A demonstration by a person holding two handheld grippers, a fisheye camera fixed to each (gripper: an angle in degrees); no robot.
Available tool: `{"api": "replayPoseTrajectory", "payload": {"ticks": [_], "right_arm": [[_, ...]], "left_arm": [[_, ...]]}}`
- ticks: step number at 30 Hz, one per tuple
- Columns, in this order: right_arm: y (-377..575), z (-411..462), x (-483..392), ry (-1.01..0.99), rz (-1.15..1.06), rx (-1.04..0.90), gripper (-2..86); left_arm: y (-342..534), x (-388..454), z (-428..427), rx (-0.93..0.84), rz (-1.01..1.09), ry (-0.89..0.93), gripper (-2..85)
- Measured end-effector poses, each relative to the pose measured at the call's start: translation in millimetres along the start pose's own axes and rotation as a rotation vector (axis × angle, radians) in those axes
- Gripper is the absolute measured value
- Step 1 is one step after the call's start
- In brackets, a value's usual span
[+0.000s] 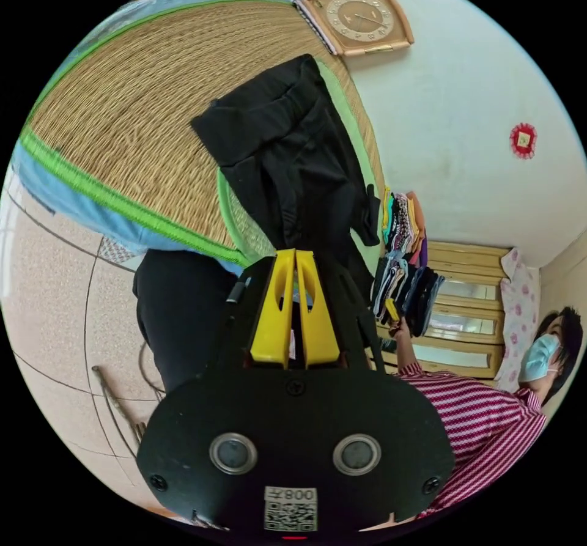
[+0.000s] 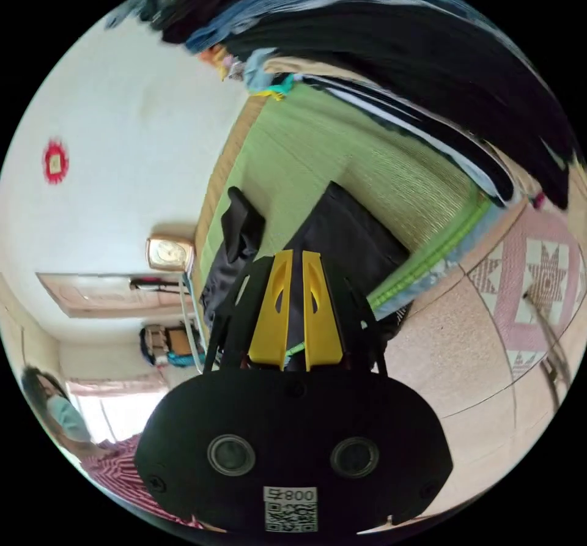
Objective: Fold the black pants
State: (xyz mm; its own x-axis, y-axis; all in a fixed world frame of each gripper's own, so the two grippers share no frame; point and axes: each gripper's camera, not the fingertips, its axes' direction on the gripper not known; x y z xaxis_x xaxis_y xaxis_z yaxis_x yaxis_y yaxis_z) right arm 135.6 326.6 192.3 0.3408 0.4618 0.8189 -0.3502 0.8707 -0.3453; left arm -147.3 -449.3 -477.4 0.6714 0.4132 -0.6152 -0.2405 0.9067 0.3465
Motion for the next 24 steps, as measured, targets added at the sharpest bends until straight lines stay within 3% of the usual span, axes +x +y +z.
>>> {"api": "replayPoseTrajectory", "payload": {"ticks": [6, 12, 19, 24], "right_arm": [[-27.5, 146.4, -177.4, 0.19, -0.456, -0.213, 9.4], [-55.7, 283.6, -299.4, 0.395, -0.703, -0.305, 11.1], [-134.5, 301.7, -296.6, 0.477, -0.618, -0.187, 12.2], [-180.6, 327.7, -257.2, 0.418, -0.498, -0.283, 9.9]], "left_arm": [[-48.1, 48.3, 41.9, -0.068, 0.182, -0.057, 1.1], [-90.6, 81.6, 70.4, -0.055, 0.288, -0.158, 1.6], [-127.4, 95.7, 87.6, -0.044, 0.343, -0.262, 2.0], [-142.1, 102.1, 114.7, -0.111, 0.366, -0.282, 2.0]]}}
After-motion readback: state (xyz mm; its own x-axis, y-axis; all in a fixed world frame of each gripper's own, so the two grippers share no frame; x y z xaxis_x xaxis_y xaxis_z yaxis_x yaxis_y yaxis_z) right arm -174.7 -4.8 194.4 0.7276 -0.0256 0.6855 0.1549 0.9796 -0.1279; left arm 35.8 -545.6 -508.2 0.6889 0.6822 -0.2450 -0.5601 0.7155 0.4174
